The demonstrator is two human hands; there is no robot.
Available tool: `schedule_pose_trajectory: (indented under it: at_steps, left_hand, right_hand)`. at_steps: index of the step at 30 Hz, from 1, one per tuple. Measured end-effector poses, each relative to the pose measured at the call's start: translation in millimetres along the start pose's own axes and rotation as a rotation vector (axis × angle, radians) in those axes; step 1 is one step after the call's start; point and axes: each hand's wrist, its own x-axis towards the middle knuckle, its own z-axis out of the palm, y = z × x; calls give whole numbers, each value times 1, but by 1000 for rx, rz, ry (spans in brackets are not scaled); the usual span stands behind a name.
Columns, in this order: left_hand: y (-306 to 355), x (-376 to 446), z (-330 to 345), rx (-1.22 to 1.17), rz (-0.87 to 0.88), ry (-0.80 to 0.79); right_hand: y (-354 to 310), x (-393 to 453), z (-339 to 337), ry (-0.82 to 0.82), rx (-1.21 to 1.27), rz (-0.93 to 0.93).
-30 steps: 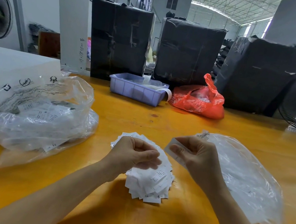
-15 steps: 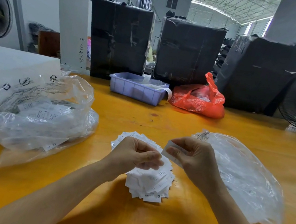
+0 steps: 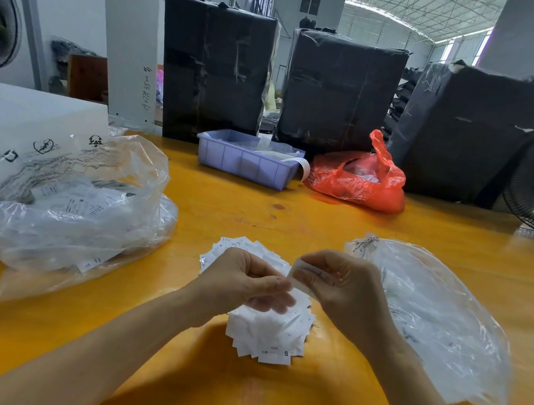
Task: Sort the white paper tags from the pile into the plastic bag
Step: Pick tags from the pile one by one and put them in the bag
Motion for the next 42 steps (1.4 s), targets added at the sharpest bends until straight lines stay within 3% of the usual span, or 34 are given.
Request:
schedule_pose_trajectory:
  at_steps: [3, 22, 37, 42]
  left_hand:
    - [0, 0, 0, -6, 1, -6]
    - [-1, 1, -1, -44, -17, 13]
    - [-1, 1, 0, -19, -24, -3]
    - [-1, 0, 1, 7, -23, 3]
  right_hand:
    - [1, 1, -2, 58, 22, -7]
    - [0, 2, -4, 57, 84, -18]
    - [-1, 0, -4, 4, -32, -40]
    - [-2, 0, -3, -123, -2, 43]
